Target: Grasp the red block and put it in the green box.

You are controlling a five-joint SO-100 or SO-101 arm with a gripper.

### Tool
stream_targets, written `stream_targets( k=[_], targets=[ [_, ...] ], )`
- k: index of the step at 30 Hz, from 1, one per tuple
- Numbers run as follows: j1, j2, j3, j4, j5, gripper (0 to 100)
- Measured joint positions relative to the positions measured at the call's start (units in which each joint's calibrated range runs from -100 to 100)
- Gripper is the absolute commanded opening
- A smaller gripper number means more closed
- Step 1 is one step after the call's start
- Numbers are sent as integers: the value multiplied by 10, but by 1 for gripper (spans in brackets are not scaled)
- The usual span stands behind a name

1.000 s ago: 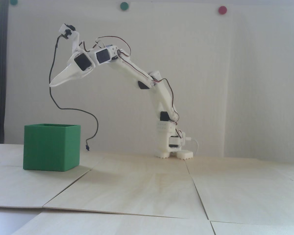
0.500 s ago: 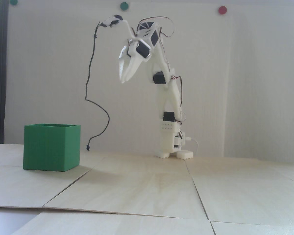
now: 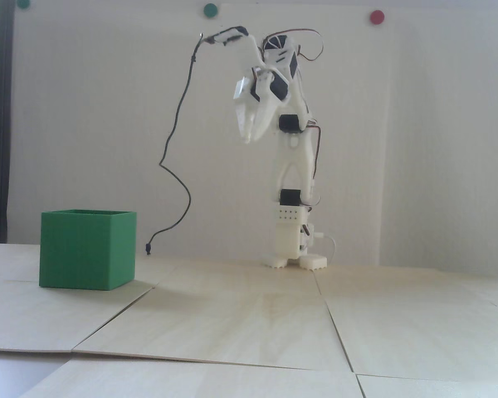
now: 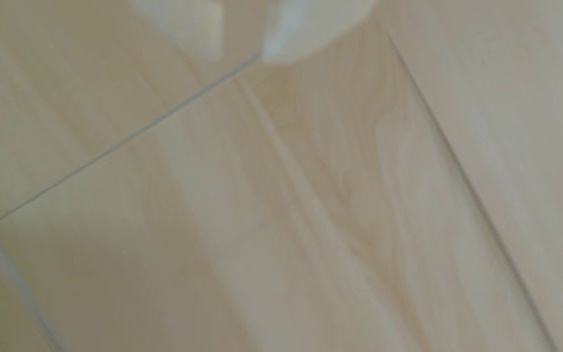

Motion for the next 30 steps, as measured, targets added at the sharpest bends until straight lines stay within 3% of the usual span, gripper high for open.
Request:
stream_targets(
  k=[8, 13, 23, 30],
  targets=[
    [-155, -240, 539, -305, 1, 2],
    [-230, -348, 818, -416, 1, 2],
    [-280, -549, 1196, -475, 11, 2],
    [-274, -675, 1262, -423, 104, 2]
  ],
)
